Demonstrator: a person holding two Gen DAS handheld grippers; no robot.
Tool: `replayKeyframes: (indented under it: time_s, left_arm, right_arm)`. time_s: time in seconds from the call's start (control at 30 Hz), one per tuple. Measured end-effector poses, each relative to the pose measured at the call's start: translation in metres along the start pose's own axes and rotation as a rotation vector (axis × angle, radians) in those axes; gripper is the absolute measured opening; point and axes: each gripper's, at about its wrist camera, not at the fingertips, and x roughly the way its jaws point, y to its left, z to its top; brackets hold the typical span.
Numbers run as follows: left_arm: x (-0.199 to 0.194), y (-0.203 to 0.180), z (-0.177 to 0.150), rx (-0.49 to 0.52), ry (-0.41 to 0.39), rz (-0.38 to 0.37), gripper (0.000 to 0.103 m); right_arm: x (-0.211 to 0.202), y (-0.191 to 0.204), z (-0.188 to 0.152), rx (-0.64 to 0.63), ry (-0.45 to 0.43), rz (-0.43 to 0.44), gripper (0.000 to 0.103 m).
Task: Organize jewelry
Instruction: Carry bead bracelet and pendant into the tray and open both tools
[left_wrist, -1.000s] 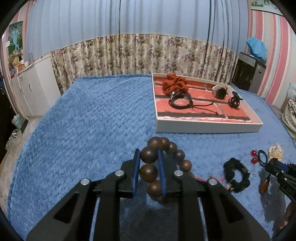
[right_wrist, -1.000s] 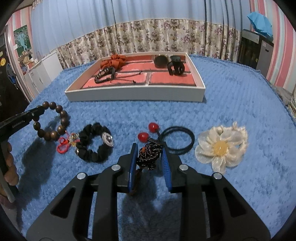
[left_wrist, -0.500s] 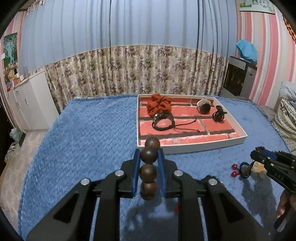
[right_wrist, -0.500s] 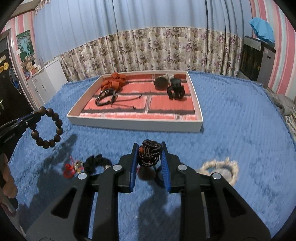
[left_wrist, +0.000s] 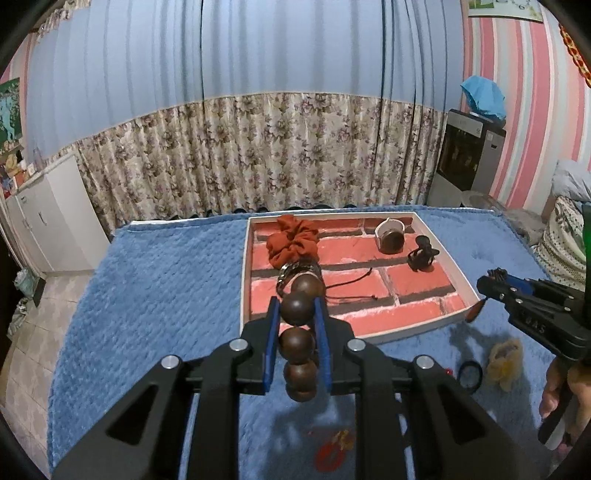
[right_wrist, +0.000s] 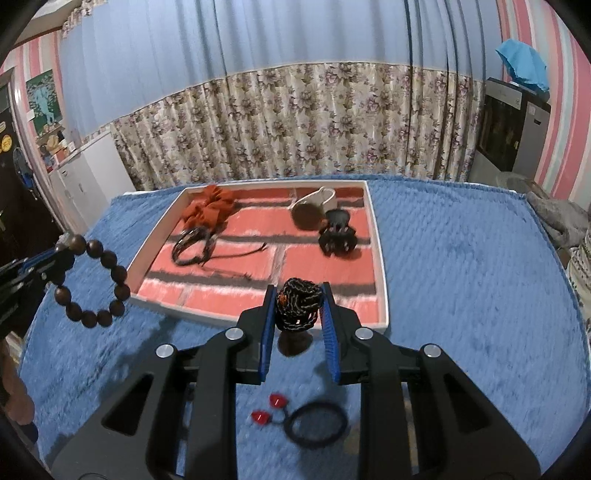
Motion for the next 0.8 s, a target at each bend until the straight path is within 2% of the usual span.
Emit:
replayKeyframes:
  time_s: [0.2, 0.33, 0.6, 0.8]
  left_arm:
    - [0.036, -0.007, 0.017, -0.009, 0.039, -0.028, 0.019]
    - [0.068, -0.012, 0.021, -0.003, 0.075, -0.030, 0.019]
    - [0.118, -0.001, 0.019, -0.017, 0.117, 0.028, 0.020]
    - [0.145, 0.010, 0.018, -0.043, 0.151, 0.058, 0.020]
  right_arm:
    - [0.033, -0.016, 0.015, -0.001, 0.034, -0.043, 0.024]
    - [0.059, -0.023, 0.014, -0.017, 0.070, -0.078, 0.024]
    - [0.097, -0.033, 0.012, -0.019, 0.073, -0.124, 0.024]
    - [0.118, -0.033, 0.021, -0.003, 0.089, -0.120, 0.024]
